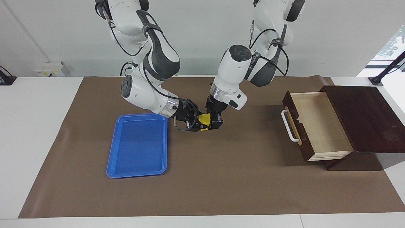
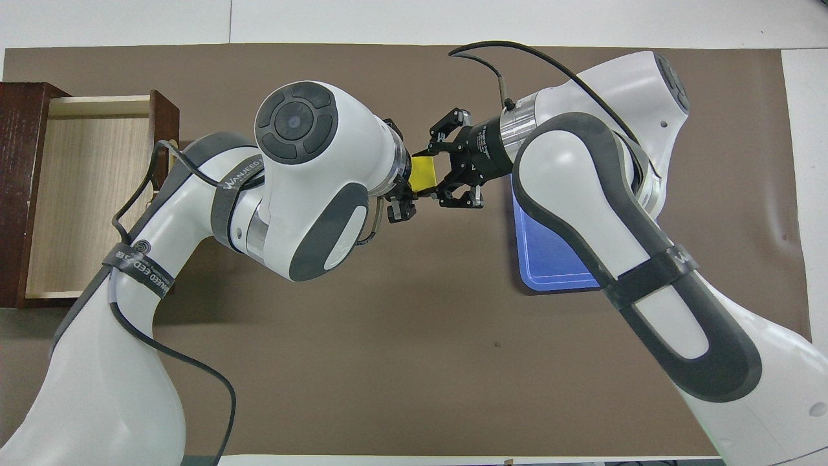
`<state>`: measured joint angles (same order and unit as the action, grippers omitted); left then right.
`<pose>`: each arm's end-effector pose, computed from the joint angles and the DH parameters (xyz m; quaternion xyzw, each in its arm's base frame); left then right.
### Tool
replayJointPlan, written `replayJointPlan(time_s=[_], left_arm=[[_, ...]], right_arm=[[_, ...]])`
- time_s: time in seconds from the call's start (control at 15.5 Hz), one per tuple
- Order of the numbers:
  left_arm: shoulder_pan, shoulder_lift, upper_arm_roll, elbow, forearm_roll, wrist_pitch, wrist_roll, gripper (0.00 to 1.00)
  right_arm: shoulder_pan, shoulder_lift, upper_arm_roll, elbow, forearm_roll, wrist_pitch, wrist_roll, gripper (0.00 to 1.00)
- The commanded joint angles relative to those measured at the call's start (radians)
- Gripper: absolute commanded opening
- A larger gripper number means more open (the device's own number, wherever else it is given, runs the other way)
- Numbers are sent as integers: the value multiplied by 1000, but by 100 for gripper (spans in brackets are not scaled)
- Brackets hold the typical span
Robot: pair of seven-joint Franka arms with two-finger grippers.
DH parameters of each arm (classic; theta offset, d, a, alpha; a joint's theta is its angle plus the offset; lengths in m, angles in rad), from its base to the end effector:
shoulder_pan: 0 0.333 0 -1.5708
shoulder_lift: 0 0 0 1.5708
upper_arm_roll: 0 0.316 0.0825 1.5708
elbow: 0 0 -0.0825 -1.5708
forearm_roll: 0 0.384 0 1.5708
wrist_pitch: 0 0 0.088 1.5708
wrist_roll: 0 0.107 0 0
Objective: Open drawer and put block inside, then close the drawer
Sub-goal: 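Grasp the block with the left gripper while the right gripper releases it, then carry the block into the drawer with the left gripper while the right gripper withdraws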
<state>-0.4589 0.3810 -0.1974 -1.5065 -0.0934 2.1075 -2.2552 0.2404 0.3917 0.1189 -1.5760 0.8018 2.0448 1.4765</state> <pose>0.5584 -0.4105 0.4741 0.6686 0.7309 -0.0645 0.1210 0.6316 0.2678 0.4402 -0.6829 0.6262 0.2766 0.2550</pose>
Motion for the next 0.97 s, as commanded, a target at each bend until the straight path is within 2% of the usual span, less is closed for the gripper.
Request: replayJointPlan(time_s=[0.0,0.19,0.32,0.52,0.71,0.91], left_arm=[[2,-14,4,-17,7,-9,-11,0],[45,-53,12,-6,7,-105,58,0],[107,-86,10,14,7,-217,158,0],[245,-168,10,8,3,-328,359,0],[414,-211,10,11,-3,-382,526,0],[555,-221,15,-9,-2,-383,701,0]], right_arm=[[-13,-1,2,8,22,2,22,100],[-15,-1,1,10,19,1,22,100],[-27,-7,-10,10,7,-3,15,100],[-96,-45,-12,10,-109,-70,-28,100],[-173,-94,-13,10,-203,-187,-224,100],[-234,-131,-13,10,-329,-300,-423,100]])
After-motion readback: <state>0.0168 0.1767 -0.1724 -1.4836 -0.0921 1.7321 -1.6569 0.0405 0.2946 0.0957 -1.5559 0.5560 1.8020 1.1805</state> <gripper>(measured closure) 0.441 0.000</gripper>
